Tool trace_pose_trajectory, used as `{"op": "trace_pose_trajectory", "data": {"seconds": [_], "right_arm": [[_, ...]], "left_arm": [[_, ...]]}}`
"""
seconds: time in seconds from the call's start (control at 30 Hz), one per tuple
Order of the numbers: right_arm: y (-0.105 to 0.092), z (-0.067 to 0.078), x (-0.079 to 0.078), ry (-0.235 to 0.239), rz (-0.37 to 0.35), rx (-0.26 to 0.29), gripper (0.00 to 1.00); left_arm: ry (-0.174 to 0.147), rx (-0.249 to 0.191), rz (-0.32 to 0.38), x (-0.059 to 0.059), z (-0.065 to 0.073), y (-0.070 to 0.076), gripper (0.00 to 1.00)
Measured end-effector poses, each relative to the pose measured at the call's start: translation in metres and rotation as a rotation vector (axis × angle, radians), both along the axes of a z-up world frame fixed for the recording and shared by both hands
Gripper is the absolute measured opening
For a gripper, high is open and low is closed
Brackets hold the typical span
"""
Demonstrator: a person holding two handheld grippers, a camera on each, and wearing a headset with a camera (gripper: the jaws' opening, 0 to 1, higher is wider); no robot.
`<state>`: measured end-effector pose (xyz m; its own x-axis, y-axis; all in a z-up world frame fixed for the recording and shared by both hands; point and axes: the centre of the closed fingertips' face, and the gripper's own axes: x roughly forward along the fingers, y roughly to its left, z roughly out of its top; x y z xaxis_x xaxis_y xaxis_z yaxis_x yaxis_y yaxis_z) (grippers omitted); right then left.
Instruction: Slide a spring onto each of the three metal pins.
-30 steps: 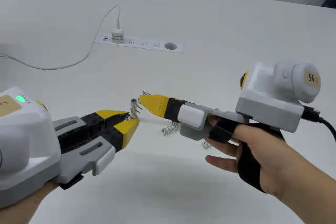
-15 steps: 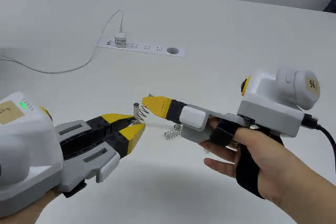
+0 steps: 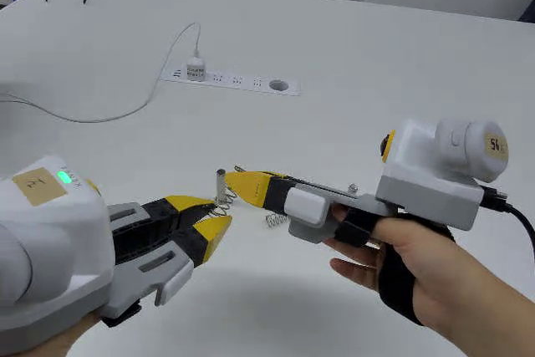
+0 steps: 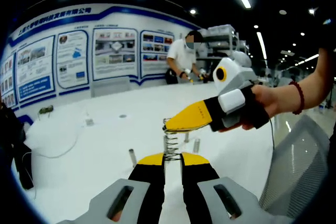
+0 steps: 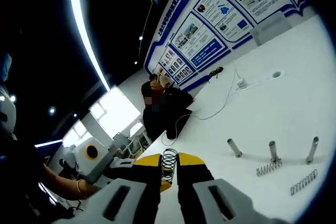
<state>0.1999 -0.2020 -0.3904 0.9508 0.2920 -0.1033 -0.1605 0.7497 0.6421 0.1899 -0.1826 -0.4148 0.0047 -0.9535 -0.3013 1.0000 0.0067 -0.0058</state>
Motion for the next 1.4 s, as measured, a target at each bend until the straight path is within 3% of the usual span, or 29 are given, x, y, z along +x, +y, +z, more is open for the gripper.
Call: {"op": "trace_pose_trajectory", "data": {"seconds": [0.1,0.27,0.67,0.83,0.97,1.13,1.4], "right_arm": [[-0.001,-0.001,0.001,0.001,-0.003,-0.022,0.11],[-0.006,-0.004,0.002,0.005,-0.017,-0.065,0.11],[-0.024,-0.009,0.011,0.008,-0.069,-0.198,0.11],[-0.031,-0.011,0.018,0.010,-0.099,-0.249,0.11],[-0.035,-0.015,0.024,0.013,-0.112,-0.268,0.11],[-0.042,-0.018,0.033,0.008,-0.134,-0.318,0.11],[-0.055,-0.021,0.044,-0.004,-0.178,-0.340,0.11]], "left_arm": [[-0.030,0.014,-0.001,0.000,-0.002,0.001,0.12],[-0.036,0.050,0.004,0.001,-0.010,0.002,0.19],[-0.009,0.102,0.013,-0.001,-0.030,0.008,0.32],[-0.017,0.112,0.011,-0.001,-0.036,0.008,0.36],[-0.004,0.124,0.009,-0.002,-0.041,0.008,0.38],[-0.015,0.132,0.001,-0.005,-0.045,0.007,0.42],[-0.010,0.142,-0.004,-0.006,-0.051,0.006,0.47]]}}
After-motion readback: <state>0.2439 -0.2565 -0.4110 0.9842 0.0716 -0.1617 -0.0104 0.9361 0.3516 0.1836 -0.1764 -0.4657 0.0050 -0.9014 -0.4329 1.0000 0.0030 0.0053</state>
